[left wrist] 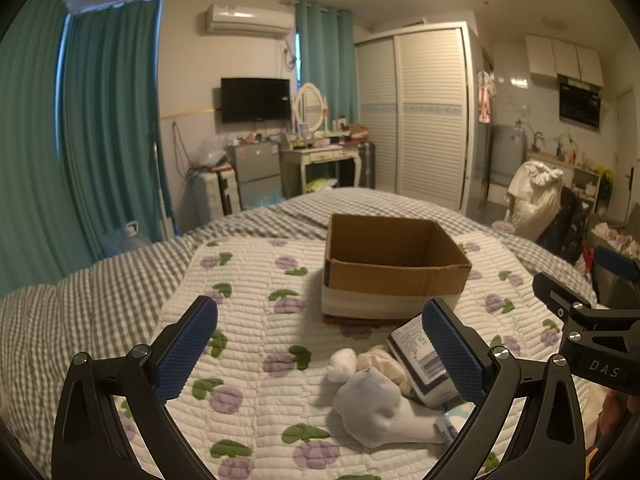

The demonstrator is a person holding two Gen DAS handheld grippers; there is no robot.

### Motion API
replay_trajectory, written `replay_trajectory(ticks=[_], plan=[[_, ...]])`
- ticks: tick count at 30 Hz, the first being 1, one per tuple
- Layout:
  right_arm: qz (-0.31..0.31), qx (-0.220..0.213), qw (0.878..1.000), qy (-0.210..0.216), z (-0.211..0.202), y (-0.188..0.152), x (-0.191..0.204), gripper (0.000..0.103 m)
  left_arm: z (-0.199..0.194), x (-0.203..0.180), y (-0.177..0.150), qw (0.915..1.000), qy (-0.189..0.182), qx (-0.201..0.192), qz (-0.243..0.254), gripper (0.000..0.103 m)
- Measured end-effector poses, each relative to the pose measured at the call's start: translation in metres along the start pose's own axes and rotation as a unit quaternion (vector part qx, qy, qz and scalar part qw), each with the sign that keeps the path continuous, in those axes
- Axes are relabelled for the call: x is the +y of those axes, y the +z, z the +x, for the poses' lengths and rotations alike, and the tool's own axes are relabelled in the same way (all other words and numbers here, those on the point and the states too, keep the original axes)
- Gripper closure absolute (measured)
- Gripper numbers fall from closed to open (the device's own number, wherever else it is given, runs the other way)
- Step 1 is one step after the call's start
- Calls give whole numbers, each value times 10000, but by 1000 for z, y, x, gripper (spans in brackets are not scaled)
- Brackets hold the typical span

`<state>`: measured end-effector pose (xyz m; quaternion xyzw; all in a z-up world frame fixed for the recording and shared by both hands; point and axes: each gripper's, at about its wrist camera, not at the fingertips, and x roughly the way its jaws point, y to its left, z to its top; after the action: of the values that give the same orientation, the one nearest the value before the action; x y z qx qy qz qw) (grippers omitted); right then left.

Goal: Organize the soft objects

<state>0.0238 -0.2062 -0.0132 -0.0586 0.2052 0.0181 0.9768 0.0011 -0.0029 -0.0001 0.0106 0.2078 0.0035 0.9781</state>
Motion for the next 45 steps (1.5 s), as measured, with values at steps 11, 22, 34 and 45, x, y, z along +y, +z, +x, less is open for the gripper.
replay_trajectory(ticks=[11, 22, 34, 45], plan=[[1, 2, 10000, 1, 0, 0, 0, 0, 0, 0, 0, 10000, -5, -2, -3, 0], [4, -3, 10000, 1, -1, 0, 0, 0, -5, -1, 2, 10000, -48, -48, 10, 0], [78, -77, 9999, -4, -21, 14, -3, 0, -39, -6, 15, 9999, 13, -84, 82, 0], [-188, 328, 9992, 138, -48, 3, 8, 0, -69, -5, 0, 9994, 6, 310, 138, 0]])
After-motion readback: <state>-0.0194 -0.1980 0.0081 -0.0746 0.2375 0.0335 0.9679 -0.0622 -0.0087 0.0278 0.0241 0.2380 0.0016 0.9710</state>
